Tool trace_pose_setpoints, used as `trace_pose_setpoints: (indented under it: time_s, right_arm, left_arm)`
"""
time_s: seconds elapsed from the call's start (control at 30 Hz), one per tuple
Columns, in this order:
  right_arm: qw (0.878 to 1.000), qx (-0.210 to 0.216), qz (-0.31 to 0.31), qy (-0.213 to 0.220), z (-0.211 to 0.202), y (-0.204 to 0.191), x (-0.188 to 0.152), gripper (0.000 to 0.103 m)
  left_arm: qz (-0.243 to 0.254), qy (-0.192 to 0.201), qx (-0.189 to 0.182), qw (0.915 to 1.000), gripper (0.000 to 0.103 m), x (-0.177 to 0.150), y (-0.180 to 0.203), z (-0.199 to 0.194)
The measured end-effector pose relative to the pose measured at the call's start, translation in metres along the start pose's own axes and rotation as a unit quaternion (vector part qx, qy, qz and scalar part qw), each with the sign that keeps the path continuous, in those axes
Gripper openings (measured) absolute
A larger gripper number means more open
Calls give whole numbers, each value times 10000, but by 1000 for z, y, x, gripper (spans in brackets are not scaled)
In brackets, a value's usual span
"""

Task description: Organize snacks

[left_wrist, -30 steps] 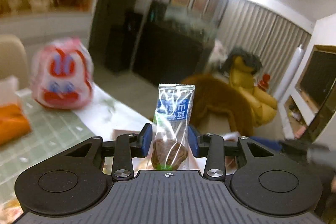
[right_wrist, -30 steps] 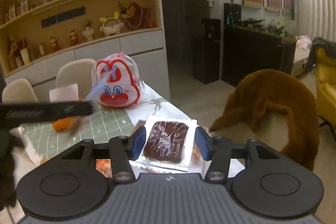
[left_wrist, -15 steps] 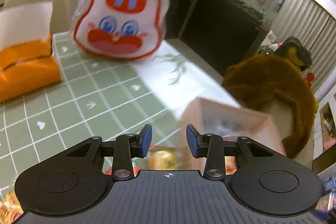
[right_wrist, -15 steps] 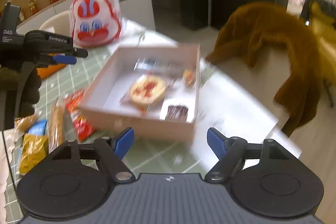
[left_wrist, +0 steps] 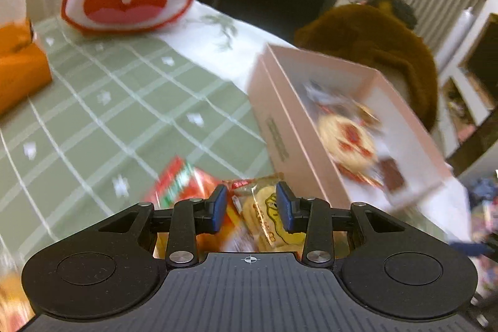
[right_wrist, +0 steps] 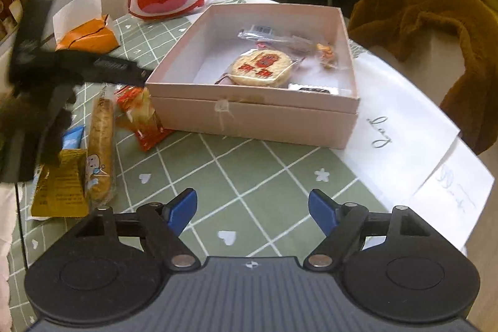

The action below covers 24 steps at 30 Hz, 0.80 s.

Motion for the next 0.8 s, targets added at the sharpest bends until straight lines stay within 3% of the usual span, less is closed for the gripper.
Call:
trace_pose_setpoints:
  time_s: [0.17, 0.3, 0.43, 0.57, 0.63, 0.7, 0.8]
  right_arm:
    - [9993, 372, -84, -14, 1, -18, 10, 81]
    - [9979, 503, -395, 84, 8, -45, 28, 85]
    - [9971, 558, -511, 3, 30, -69, 50, 85]
    - [9959, 454, -777, -100, 48, -93, 65, 85]
    - [9938, 429, -1016, -154, 52, -104, 63, 79]
    - [9922, 325, -1176, -250, 53, -106, 57, 38]
    - [9921, 391, -1115, -422, 50, -94, 44, 36]
  left_arm:
    - [-332, -200, -433, 9983, 38, -29, 1, -10]
    - [-662, 188, -259, 9973, 35, -35, -8, -31]
    - [-1120, 589, -76, 9919, 35, -11, -28, -40]
    - [-1198, 521, 37, 9914, 35, 21, -39, -18]
    - [-1137, 416, 164, 9925, 35, 31, -42, -1]
    - [-1145, 360, 261, 9924, 34, 36, -47, 9]
    - [-1048, 275, 268, 9938, 34, 34, -48, 17]
Point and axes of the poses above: each gripper's, at about its wrist camera, not at the fingertips, and z roughly the way its jaws point, y to its right, x to its top, the point moved 5 cm from there along z, roughly the way its jaws point, and after that the axes turned 15 degrees about -y, right-handed, at the moved point
